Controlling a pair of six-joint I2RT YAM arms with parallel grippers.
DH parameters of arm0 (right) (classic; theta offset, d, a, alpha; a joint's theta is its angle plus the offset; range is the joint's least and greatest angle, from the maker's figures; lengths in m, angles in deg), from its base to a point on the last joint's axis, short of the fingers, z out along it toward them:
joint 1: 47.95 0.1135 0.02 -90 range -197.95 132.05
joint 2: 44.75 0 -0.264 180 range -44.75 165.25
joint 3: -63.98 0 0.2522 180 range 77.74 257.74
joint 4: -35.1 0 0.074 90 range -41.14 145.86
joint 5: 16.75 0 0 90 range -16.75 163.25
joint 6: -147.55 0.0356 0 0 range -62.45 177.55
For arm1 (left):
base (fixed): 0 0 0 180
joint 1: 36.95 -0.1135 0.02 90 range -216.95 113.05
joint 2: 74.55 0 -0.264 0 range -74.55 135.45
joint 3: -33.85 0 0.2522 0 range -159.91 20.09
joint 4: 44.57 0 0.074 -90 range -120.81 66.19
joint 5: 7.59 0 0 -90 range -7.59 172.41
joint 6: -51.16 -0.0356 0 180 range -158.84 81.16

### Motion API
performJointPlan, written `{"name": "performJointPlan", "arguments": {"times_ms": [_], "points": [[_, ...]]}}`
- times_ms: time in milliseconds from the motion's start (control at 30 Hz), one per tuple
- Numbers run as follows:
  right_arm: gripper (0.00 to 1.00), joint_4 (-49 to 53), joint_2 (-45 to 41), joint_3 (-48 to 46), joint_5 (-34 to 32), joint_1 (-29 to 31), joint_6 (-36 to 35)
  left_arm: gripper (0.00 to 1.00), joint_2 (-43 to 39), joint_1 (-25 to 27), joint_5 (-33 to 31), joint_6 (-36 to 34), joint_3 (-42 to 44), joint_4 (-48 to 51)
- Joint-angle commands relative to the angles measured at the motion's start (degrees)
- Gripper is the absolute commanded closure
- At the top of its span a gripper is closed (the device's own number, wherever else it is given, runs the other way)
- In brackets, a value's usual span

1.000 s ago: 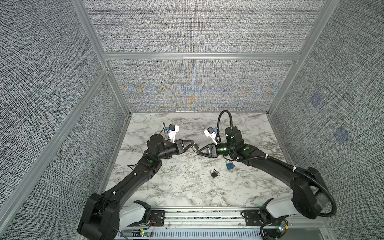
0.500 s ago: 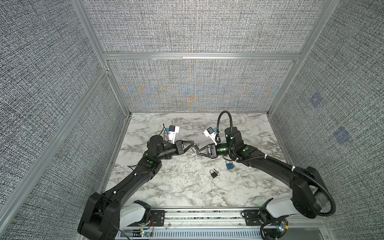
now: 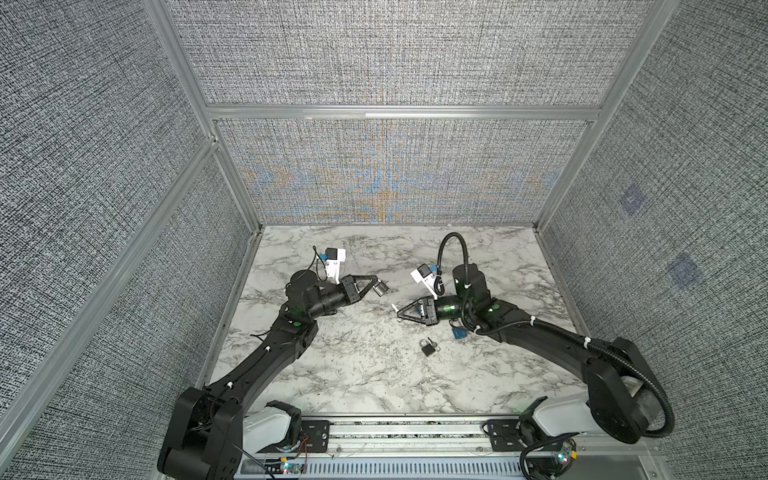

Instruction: Lock with the key

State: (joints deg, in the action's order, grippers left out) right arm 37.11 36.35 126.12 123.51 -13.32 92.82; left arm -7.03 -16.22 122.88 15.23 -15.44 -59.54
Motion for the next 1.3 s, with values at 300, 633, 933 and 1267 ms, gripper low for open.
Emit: {"name": "performJointPlan", "arguments": {"times_ms": [300,633,933,1267], "points": [[1.00,14.53,5.61,7.34,-13.04,-2.95,-5.29,1.00,9.52,0.01,-5.24,-14.47,-1.55,17.80],[1.00,14.38,11.90,10.80,-17.90,-2.89,-5.10,1.00,19.56,0.11,-4.35,-17.88,-1.29,18.54],[1.00,13.51,14.77,11.63,-17.83,-2.93,-4.69,1.00,25.10,0.16,-4.35,-18.91,-2.17,18.60],[1.00,14.22,16.71,12.80,-18.65,-2.49,-4.28,0.67,27.79,0.19,-8.16,-18.93,-3.21,20.81]]}}
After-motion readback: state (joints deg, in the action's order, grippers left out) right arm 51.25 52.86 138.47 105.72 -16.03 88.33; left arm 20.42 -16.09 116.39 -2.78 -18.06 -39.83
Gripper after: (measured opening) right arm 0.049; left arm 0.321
